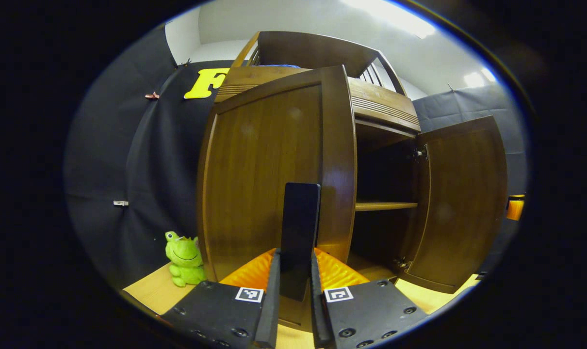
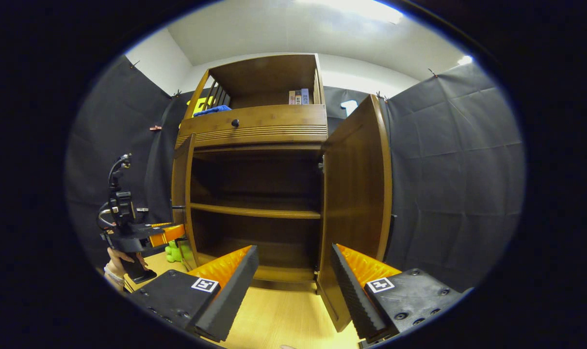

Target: Open the right door of the double-door shoe cabinet with the right hand, and open the left door with the left hand.

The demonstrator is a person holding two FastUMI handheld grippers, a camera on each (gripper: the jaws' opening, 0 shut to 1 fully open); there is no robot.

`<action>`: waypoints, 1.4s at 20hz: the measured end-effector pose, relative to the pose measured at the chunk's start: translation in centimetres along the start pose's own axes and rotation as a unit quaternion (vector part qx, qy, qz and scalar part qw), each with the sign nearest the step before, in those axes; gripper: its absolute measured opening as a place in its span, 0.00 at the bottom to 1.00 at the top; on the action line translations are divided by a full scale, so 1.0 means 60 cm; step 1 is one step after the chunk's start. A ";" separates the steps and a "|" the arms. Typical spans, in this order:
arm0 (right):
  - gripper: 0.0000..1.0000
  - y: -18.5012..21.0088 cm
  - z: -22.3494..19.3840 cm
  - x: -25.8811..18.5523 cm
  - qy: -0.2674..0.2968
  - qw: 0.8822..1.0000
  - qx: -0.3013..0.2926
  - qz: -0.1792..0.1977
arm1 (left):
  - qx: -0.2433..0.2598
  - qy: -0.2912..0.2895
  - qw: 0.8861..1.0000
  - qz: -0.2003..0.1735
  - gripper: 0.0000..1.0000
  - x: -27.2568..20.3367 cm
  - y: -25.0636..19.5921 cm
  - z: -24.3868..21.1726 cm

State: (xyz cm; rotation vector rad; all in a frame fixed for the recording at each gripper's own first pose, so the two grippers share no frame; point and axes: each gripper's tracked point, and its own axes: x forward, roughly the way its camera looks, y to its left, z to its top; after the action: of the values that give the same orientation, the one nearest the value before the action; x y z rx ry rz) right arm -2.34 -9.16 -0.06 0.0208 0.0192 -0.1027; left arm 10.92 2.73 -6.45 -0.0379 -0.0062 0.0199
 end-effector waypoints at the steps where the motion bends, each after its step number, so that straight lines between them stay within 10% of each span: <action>1: 0.95 0.011 -0.001 -0.001 0.000 1.000 0.001 0.006 | 0.004 0.000 1.000 0.002 0.32 -0.009 0.007 0.002; 28: 0.95 0.217 -0.038 0.041 0.011 0.990 0.026 0.140 | -0.005 0.025 0.996 0.083 0.27 -0.151 0.222 -0.004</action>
State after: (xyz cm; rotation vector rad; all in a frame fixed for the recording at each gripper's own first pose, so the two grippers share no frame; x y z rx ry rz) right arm 1.39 3.56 -2.16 0.0767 0.0357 0.1789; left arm 1.61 15.88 -7.22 -0.0483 0.0479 0.1843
